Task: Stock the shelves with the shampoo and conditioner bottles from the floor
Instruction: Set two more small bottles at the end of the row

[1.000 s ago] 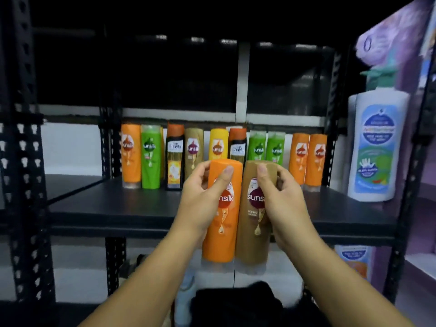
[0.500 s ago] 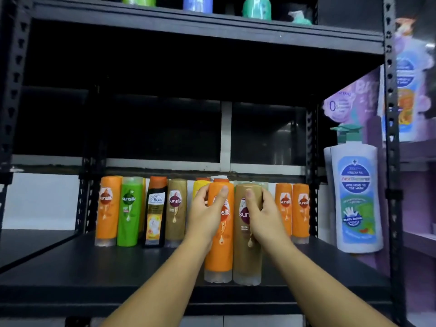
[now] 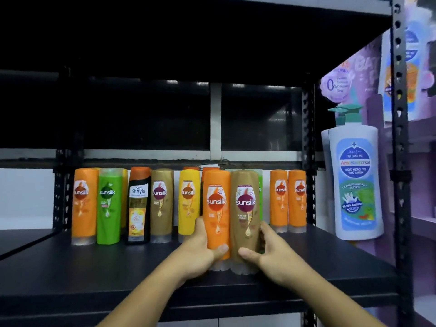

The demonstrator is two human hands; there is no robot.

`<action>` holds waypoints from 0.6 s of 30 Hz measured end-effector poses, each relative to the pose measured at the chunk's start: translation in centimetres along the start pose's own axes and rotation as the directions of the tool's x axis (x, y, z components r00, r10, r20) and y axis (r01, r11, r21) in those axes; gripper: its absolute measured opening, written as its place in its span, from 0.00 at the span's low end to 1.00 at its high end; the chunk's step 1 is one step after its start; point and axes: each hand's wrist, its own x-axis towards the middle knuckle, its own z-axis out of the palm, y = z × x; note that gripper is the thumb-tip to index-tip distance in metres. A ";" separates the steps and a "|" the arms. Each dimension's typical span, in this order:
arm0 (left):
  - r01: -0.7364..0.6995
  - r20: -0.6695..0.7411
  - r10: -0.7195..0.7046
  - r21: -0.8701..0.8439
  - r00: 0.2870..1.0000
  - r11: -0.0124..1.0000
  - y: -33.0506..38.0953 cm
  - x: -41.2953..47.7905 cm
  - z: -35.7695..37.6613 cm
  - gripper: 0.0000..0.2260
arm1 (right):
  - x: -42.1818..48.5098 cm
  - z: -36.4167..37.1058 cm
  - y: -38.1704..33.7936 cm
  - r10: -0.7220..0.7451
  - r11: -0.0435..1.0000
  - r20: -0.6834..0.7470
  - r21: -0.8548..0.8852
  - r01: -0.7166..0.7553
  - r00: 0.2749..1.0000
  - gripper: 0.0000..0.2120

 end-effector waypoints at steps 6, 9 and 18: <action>0.063 0.025 -0.066 0.109 0.997 0.992 1.3 5.9 2.9 0.38 | 4.1 -2.9 2.8 0.163 0.981 -0.069 -0.092 -0.169 0.984 0.24; 0.084 0.003 -0.085 0.156 0.996 0.984 1.6 9.0 4.1 0.38 | 6.6 -4.0 3.9 0.242 0.961 -0.092 -0.113 -0.251 0.966 0.22; 0.039 -0.105 -0.013 0.252 0.994 0.967 0.4 12.7 6.2 0.32 | 10.8 -4.5 6.4 0.307 0.933 -0.131 -0.152 -0.325 0.943 0.29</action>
